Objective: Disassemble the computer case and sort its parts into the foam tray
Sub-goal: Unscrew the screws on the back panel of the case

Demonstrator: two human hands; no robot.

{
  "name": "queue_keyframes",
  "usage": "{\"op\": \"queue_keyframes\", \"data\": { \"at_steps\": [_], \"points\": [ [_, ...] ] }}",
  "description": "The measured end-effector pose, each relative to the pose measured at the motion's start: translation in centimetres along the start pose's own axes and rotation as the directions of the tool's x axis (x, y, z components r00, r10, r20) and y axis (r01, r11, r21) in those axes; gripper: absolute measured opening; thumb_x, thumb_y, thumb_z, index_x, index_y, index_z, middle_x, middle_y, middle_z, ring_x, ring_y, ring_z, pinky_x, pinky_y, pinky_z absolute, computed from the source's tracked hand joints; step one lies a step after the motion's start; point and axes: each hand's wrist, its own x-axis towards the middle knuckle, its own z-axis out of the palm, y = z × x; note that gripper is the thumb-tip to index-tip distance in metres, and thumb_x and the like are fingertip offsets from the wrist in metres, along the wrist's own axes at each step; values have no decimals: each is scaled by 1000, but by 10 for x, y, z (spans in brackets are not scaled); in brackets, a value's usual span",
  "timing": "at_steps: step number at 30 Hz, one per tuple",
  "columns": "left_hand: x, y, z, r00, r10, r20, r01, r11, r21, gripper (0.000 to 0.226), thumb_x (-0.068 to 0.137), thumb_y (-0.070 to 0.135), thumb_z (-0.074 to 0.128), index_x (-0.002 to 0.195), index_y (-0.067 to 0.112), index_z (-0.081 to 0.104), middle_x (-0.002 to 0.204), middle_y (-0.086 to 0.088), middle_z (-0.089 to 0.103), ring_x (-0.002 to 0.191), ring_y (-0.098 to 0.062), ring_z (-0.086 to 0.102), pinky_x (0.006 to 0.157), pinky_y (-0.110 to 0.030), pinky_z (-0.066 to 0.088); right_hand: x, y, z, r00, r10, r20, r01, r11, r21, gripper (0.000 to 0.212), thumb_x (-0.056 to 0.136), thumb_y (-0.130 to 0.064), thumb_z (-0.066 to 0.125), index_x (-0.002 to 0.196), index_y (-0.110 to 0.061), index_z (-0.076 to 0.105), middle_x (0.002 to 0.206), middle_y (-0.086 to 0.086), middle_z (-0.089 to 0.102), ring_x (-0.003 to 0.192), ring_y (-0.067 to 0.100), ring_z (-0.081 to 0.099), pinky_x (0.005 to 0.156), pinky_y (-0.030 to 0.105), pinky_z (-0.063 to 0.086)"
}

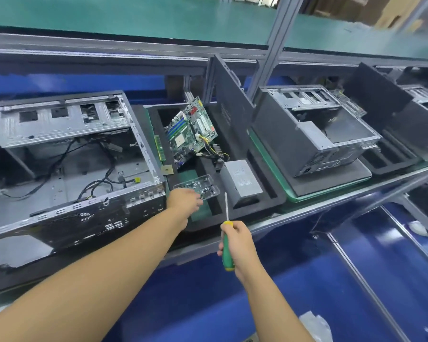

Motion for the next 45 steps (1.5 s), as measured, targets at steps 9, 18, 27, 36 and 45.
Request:
{"op": "queue_keyframes", "data": {
  "at_steps": [9,18,27,36,45],
  "points": [
    [-73,71,-100,695,617,369,-700,464,543,37,89,0,50,115,18,70,98,9,72,88,-2,64,75,-2,41,-5,9,84,979,-86,187,9,924,382,15,88,-22,54,98,-11,57,72,6,62,55,17,55,53,31,50],
    [-65,66,-279,946,7,323,-316,240,918,75,86,50,70,149,27,38,152,4,41,134,-17,44,110,-32,32,-52,33,154,915,-259,309,161,938,308,25,94,-29,56,118,-25,48,83,7,61,68,25,61,70,39,56],
    [-51,20,-300,947,66,315,-316,370,874,44,84,18,73,124,32,59,97,8,69,86,-13,66,82,-34,55,-81,79,195,903,-119,413,161,984,-69,17,92,-32,47,95,-48,53,78,-1,59,54,16,48,52,33,44],
    [-41,15,-305,945,23,327,-293,508,810,37,83,9,72,113,29,63,93,-8,69,74,-24,61,70,-37,52,-79,82,213,937,8,349,86,964,-253,40,99,-25,41,131,-48,48,70,-12,59,49,14,43,47,28,42],
    [-42,14,-305,944,34,328,-300,500,812,31,84,10,71,110,27,64,90,-12,68,68,-23,53,63,-34,45,-81,72,217,944,20,329,58,972,-226,43,99,-20,39,132,-46,49,74,-6,57,50,15,41,44,25,38]
  ]
}}
